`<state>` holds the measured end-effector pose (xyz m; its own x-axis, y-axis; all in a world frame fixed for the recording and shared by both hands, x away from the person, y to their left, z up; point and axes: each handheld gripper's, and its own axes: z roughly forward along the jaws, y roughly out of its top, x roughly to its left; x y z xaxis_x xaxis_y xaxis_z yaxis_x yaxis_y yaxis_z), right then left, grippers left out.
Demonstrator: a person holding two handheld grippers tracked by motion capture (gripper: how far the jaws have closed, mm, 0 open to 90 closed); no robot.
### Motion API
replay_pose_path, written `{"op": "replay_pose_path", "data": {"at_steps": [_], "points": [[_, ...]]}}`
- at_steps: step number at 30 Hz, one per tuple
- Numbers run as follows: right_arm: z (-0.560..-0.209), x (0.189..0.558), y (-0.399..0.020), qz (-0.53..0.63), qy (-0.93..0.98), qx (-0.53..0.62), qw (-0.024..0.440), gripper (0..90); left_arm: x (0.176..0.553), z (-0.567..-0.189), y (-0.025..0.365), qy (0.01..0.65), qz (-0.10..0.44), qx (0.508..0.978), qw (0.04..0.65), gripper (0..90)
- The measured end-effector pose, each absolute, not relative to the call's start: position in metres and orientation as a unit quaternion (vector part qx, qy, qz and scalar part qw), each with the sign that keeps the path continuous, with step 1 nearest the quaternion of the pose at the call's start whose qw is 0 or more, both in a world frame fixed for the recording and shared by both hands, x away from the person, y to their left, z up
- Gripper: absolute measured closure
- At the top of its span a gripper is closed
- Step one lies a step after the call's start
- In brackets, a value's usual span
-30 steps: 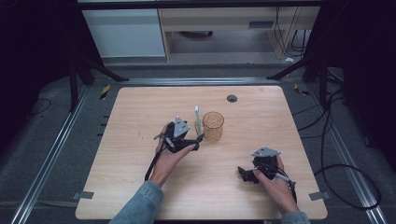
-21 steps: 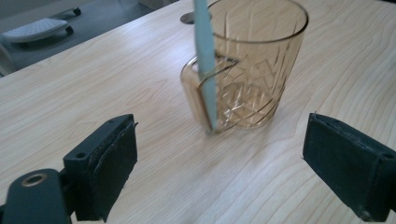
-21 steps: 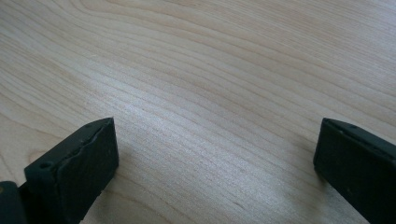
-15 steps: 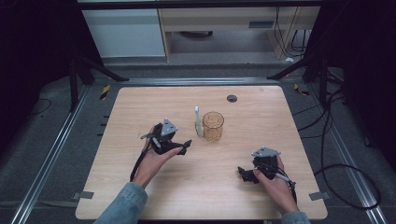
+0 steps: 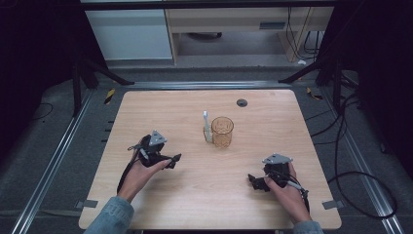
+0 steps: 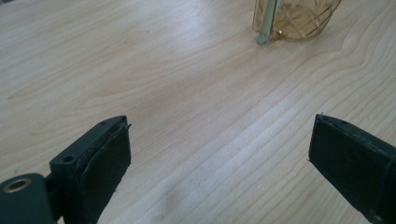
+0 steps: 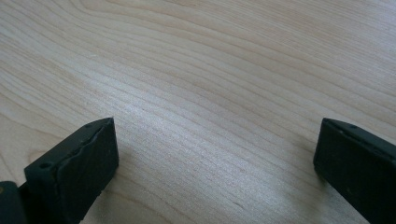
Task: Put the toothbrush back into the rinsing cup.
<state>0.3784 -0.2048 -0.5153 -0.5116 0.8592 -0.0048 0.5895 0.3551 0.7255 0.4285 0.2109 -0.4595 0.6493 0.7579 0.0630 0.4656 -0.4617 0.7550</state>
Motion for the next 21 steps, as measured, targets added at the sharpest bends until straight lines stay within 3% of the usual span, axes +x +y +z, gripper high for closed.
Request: {"op": "replay_pose_path", "data": {"at_steps": [21], "points": [[-0.515,0.378,-0.205,0.342,0.799,0.453,0.197,0.3,0.424,-0.478,0.265,0.408,0.199,0.831,0.322,4.9]]}}
